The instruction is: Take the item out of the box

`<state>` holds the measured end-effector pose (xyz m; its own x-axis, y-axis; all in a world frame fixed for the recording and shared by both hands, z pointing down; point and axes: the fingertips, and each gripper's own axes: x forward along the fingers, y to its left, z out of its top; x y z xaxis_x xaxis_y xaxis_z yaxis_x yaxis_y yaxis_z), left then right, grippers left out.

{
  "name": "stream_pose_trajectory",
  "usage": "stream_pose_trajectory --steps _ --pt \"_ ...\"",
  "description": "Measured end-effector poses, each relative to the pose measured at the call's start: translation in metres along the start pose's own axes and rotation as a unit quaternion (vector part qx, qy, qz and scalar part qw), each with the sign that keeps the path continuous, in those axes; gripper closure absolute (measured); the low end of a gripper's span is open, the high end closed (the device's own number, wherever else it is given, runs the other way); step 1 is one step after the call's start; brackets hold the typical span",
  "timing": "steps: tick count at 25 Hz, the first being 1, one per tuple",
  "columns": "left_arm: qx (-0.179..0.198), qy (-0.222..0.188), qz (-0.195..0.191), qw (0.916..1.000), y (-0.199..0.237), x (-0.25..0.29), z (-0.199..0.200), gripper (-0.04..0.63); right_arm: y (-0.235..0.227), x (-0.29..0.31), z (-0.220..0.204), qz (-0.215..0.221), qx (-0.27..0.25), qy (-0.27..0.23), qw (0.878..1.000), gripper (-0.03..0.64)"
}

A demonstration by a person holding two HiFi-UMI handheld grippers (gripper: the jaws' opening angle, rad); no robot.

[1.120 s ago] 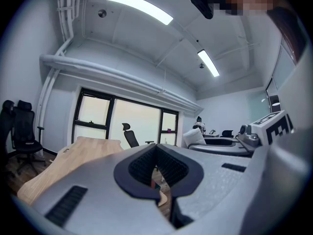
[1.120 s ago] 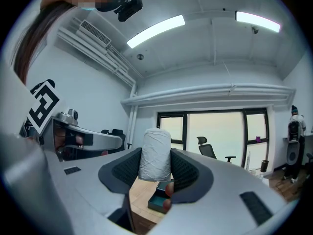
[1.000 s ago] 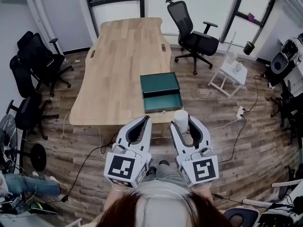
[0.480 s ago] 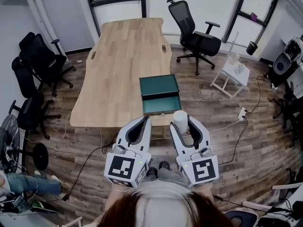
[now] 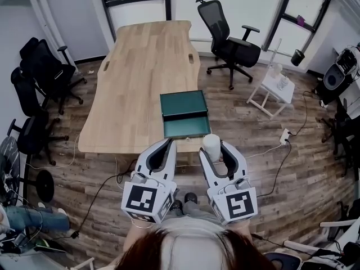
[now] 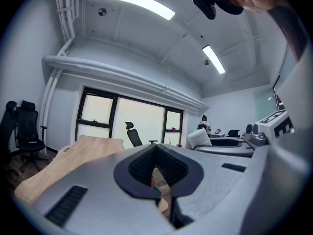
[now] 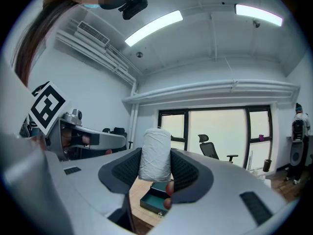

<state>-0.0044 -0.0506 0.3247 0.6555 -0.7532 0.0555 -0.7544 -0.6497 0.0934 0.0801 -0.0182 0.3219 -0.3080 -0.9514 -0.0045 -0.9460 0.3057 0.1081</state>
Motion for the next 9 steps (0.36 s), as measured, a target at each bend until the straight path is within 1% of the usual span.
stream_pose_trajectory --steps 4,9 --pt "-0.003 0.006 -0.003 1.0 -0.001 0.008 -0.003 0.588 -0.004 0.005 -0.003 0.003 0.001 0.004 1.0 0.42" --pt "-0.003 0.012 -0.002 0.9999 -0.002 0.019 -0.003 0.588 -0.016 0.011 -0.004 -0.002 0.009 0.011 1.0 0.42"
